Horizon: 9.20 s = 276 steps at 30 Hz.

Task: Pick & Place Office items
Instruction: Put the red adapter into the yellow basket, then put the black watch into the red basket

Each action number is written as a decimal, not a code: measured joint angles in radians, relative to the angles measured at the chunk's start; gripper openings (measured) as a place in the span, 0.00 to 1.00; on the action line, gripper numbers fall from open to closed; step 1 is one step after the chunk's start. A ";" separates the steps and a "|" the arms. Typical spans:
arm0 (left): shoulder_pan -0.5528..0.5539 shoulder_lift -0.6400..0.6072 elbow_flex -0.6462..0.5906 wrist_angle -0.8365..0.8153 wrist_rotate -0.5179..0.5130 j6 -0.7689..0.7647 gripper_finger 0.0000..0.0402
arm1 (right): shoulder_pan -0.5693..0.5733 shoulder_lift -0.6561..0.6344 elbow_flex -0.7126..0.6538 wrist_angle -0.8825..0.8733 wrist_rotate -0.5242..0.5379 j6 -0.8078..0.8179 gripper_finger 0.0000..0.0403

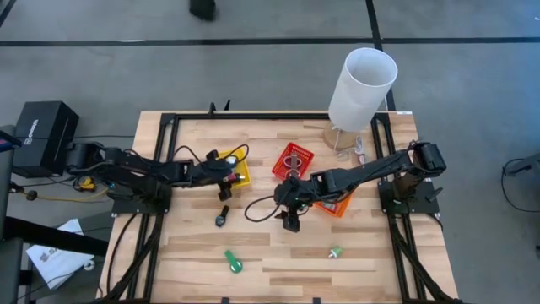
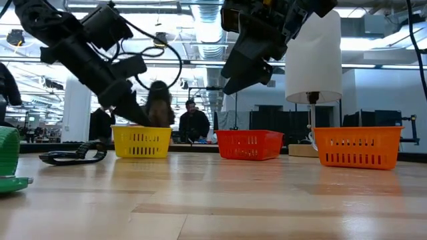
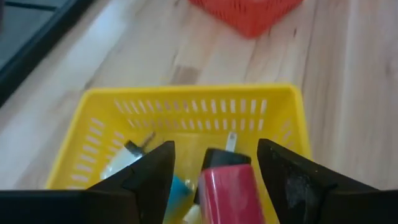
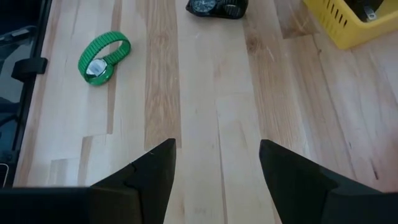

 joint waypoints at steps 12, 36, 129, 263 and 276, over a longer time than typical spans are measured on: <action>-0.022 -0.185 0.000 0.007 0.000 0.030 0.54 | -0.034 0.000 0.000 0.012 -0.005 0.000 0.55; -0.492 -0.167 0.000 0.002 -0.007 -0.435 0.52 | 0.011 0.000 0.000 0.011 -0.003 -0.010 0.55; -0.372 0.029 -0.249 0.356 0.191 -0.988 0.41 | -0.053 0.000 0.000 0.022 0.027 -0.063 0.55; -0.417 -0.022 -0.052 0.629 0.084 -0.188 0.42 | -0.068 -0.050 0.068 -0.147 0.660 -0.158 0.01; -0.417 -0.022 -0.052 0.630 0.084 -0.188 0.42 | -0.212 0.096 0.044 -0.236 0.653 -0.030 0.03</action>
